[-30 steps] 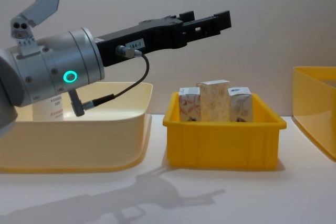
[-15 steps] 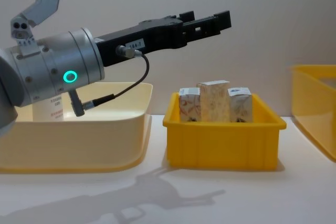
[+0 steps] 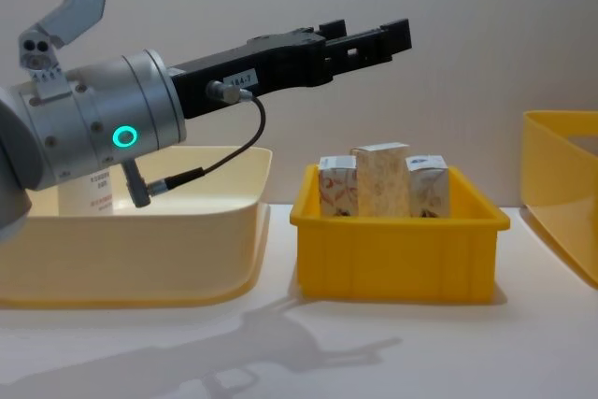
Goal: Bimanual collaborative sorting of washing and personal care products
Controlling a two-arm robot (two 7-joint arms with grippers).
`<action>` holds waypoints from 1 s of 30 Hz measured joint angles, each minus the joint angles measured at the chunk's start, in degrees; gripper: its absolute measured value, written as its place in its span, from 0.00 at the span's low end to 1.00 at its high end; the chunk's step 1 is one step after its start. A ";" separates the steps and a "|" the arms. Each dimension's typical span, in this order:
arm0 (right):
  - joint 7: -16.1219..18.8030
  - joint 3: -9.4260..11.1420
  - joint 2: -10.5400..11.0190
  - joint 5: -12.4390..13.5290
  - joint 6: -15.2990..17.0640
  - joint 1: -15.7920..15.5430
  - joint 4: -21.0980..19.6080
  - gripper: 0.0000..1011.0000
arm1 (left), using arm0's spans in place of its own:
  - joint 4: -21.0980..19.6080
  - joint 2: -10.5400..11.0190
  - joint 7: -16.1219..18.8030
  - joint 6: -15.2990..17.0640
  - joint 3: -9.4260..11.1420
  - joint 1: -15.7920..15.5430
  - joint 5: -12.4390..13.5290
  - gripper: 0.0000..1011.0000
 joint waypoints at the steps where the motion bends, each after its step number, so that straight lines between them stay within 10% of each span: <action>1: 0.00 0.04 0.00 -0.07 -0.48 -0.04 -0.01 0.99 | 0.00 0.00 0.00 0.00 0.00 0.00 0.00 0.99; 30: 0.70 2.16 -0.66 -0.12 -22.75 -0.71 -0.29 0.99 | -0.26 0.10 0.79 0.01 0.01 0.28 0.35 0.99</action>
